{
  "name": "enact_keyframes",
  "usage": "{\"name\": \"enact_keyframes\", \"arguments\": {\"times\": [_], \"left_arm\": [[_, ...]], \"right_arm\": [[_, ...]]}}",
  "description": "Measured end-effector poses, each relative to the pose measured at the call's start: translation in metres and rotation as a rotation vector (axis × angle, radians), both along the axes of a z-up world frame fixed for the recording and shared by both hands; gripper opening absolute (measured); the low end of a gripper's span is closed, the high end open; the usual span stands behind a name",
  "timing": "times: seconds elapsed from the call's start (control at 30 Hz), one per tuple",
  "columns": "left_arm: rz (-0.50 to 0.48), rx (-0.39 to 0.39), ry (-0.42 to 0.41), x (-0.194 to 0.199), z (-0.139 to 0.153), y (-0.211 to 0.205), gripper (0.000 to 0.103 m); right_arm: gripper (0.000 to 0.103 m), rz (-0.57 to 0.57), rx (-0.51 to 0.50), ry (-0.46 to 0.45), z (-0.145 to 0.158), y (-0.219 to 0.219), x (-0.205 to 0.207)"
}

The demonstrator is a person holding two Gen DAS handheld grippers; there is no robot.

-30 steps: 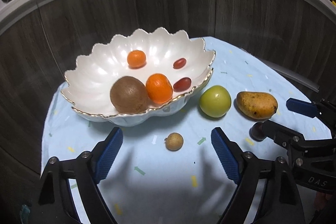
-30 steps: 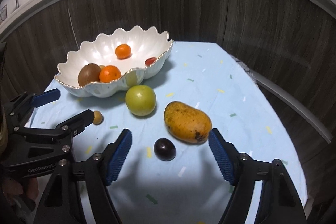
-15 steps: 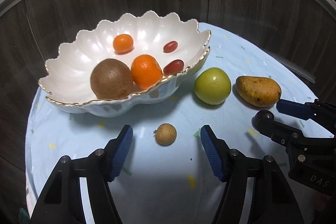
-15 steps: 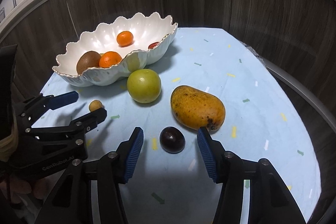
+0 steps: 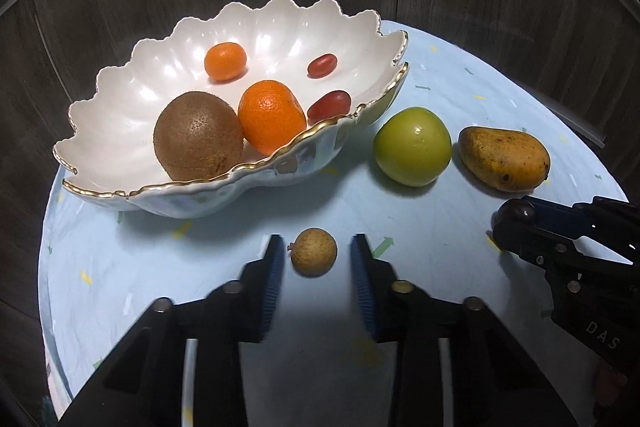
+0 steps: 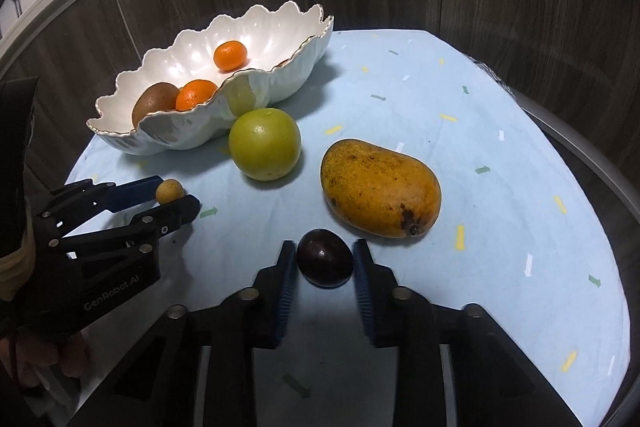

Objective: Organize fruits
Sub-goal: 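Close the left tool on a small longan while the right tool grips the dark plum, then carry the longan and dark plum over the white bowl with both tools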

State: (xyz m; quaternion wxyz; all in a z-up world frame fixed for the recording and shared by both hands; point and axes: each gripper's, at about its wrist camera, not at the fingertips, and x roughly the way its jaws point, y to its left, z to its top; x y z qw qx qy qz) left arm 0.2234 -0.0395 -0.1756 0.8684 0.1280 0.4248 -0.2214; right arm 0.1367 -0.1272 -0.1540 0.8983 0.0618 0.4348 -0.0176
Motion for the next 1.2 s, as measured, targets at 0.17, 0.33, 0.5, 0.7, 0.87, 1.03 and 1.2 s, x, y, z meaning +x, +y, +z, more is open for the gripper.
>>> {"name": "enact_keyframes", "arguments": {"times": [0.17, 0.33, 0.5, 0.7, 0.87, 1.03, 1.2], "left_arm": [[0.025, 0.001, 0.000, -0.001, 0.003, 0.002, 0.024], [0.036, -0.001, 0.002, -0.006, 0.008, 0.004, 0.024], [0.048, -0.001, -0.010, -0.011, 0.019, 0.006, 0.024], [0.059, -0.004, -0.033, -0.021, 0.038, 0.008, 0.024], [0.074, -0.009, -0.048, -0.028, 0.051, 0.011, 0.024], [0.093, -0.016, -0.065, -0.036, 0.063, 0.015, 0.024], [0.122, -0.025, -0.075, -0.041, 0.072, 0.020, 0.024]], "right_arm": [[0.028, 0.002, 0.006, -0.001, 0.001, 0.001, 0.000], [0.028, 0.013, 0.004, -0.015, 0.007, 0.004, -0.003], [0.028, 0.021, 0.001, -0.031, 0.015, 0.005, -0.006], [0.028, 0.026, 0.001, -0.059, 0.028, 0.005, -0.011], [0.028, 0.032, 0.002, -0.085, 0.040, 0.005, -0.017], [0.028, 0.043, 0.003, -0.110, 0.051, 0.008, -0.021], [0.028, 0.058, 0.000, -0.133, 0.060, 0.012, -0.025]]}}
